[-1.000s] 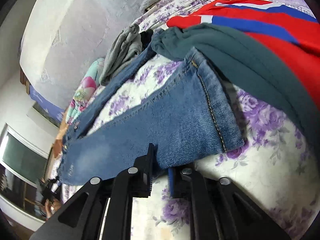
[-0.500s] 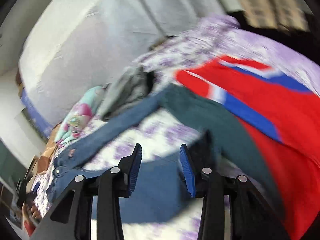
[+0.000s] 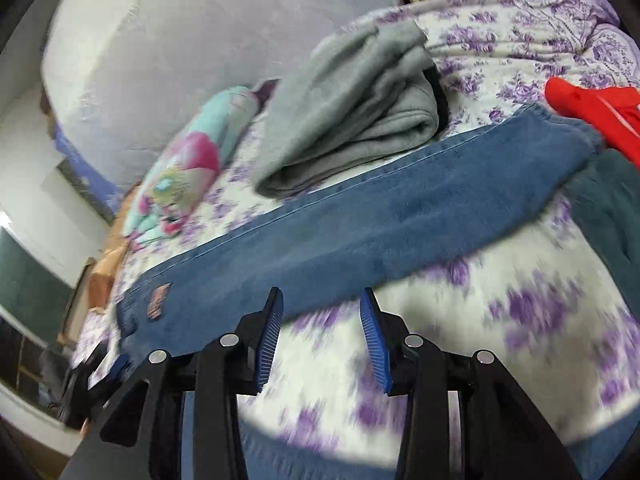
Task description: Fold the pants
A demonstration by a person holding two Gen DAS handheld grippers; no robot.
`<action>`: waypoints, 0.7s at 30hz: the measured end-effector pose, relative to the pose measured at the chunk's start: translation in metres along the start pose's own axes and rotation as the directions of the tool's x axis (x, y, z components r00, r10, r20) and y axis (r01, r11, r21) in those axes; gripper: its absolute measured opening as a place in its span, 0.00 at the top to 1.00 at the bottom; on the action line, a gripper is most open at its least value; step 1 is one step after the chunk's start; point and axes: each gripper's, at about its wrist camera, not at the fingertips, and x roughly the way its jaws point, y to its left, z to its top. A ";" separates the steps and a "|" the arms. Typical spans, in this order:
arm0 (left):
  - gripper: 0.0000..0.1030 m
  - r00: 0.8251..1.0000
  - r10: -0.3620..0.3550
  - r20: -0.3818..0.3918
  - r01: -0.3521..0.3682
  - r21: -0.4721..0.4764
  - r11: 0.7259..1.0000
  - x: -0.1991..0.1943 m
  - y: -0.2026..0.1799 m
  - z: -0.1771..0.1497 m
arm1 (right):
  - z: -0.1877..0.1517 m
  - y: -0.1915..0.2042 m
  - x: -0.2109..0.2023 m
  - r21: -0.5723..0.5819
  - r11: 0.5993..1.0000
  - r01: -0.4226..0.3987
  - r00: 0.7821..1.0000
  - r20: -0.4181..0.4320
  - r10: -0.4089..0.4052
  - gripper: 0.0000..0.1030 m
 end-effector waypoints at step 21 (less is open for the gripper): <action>0.11 0.997 0.081 0.013 -0.076 -0.229 0.970 0.020 0.048 0.088 | -0.004 -0.086 0.021 0.172 0.979 -0.110 0.994 0.005 0.110 0.95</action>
